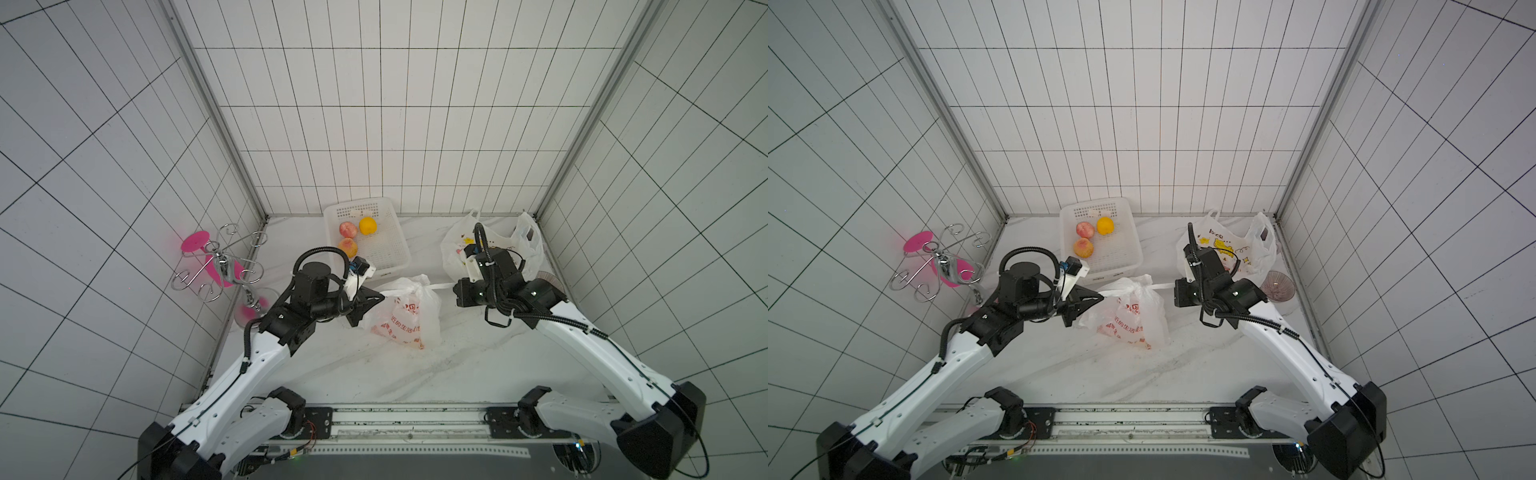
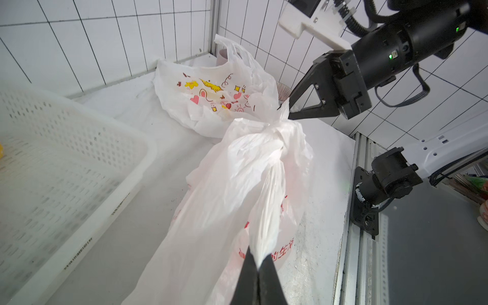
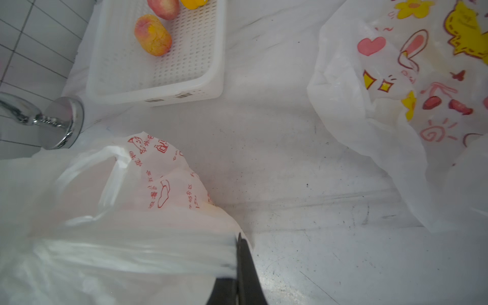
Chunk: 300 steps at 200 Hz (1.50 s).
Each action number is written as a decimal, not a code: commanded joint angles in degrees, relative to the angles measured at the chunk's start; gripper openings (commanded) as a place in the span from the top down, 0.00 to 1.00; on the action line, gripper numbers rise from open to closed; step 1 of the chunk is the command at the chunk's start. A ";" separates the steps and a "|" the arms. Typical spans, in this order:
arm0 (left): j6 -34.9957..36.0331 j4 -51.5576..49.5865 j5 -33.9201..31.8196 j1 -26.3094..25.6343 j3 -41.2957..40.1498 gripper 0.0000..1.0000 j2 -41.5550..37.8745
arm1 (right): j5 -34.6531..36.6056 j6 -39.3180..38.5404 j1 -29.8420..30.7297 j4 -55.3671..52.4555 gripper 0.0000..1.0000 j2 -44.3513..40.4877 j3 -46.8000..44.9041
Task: Place the peach into a plastic bag & tie a knot
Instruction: Tie the plastic bag at the center of the board, then move the plastic bag to the center of the board.
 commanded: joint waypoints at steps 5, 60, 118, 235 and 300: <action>-2.03 -6.68 -9.72 3.38 0.45 1.00 2.48 | 17.09 5.04 -5.38 -7.59 1.00 1.64 -7.02; -8.49 -9.12 -22.03 11.76 -4.08 1.00 4.92 | 10.56 8.81 -16.63 -2.06 1.00 2.71 -14.28; -6.48 -10.19 -19.76 13.34 -1.88 1.00 9.58 | 2.78 6.12 -17.42 1.53 1.00 2.84 -14.58; -8.15 -18.70 -21.96 8.47 26.35 0.10 5.14 | -13.26 16.69 17.31 23.43 0.86 22.42 0.59; -11.72 -9.79 -27.00 10.22 26.42 0.02 2.81 | -15.10 24.56 23.05 33.01 0.78 36.36 13.95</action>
